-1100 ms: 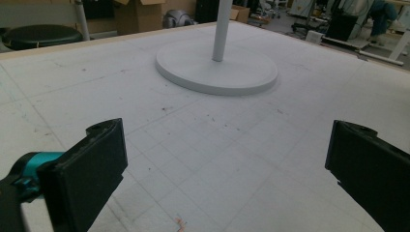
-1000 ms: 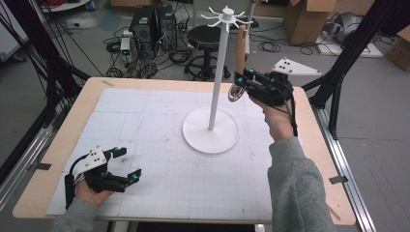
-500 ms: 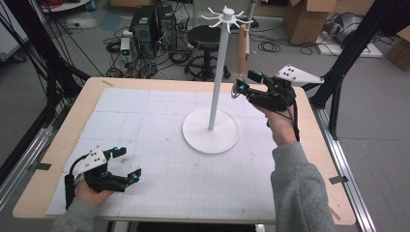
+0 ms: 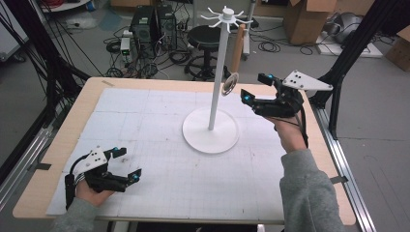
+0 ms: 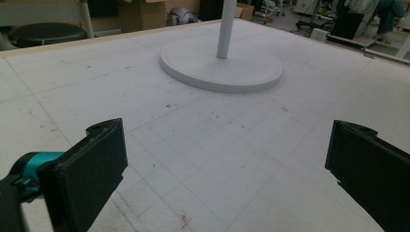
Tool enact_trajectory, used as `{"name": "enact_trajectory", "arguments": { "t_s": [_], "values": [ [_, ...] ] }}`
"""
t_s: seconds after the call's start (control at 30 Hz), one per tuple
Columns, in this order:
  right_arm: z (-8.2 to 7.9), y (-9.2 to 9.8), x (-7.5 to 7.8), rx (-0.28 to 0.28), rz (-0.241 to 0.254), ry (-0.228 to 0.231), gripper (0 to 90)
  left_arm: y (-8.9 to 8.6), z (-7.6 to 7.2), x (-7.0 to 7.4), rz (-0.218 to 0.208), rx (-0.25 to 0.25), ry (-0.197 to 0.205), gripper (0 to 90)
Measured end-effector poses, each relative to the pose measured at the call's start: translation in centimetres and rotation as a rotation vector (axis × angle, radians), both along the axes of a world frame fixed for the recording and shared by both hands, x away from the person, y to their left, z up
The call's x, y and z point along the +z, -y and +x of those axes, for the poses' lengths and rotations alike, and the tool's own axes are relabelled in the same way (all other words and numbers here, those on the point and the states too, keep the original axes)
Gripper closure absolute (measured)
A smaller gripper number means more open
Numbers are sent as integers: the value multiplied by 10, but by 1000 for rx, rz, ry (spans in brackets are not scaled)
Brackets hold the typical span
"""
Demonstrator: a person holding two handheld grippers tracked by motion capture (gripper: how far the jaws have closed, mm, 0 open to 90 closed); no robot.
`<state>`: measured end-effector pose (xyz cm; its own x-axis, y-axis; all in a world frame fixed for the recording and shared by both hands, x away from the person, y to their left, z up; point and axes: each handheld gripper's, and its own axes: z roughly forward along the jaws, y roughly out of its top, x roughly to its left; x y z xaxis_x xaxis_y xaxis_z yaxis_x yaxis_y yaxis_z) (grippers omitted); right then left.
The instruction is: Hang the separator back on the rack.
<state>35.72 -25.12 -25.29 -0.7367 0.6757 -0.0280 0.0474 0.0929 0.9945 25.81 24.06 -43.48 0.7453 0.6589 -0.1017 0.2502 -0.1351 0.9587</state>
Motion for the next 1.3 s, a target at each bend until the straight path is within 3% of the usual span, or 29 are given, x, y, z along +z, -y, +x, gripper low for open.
{"name": "enact_trajectory", "arguments": {
  "t_s": [0.23,0.47,0.63,0.77,0.97,1.07,1.3],
  "values": [
    [-9,8,-4,47,-12,15,116,1,0,0,-7,5,0,17],
    [-17,12,-5,125,-40,-4,112,1,2,0,-8,15,-5,17],
    [-21,14,-13,188,-71,-42,112,2,3,-1,-13,16,-3,17],
    [-28,15,-21,202,-75,-21,112,2,4,-2,2,18,-9,17],
    [-38,21,-36,223,-108,-44,112,3,5,-3,-2,21,-4,17],
    [-46,25,-45,208,-140,-11,112,4,6,-2,2,22,-1,17],
    [-55,34,-60,225,-141,-26,112,5,8,-2,-7,20,13,17]
  ]
}}
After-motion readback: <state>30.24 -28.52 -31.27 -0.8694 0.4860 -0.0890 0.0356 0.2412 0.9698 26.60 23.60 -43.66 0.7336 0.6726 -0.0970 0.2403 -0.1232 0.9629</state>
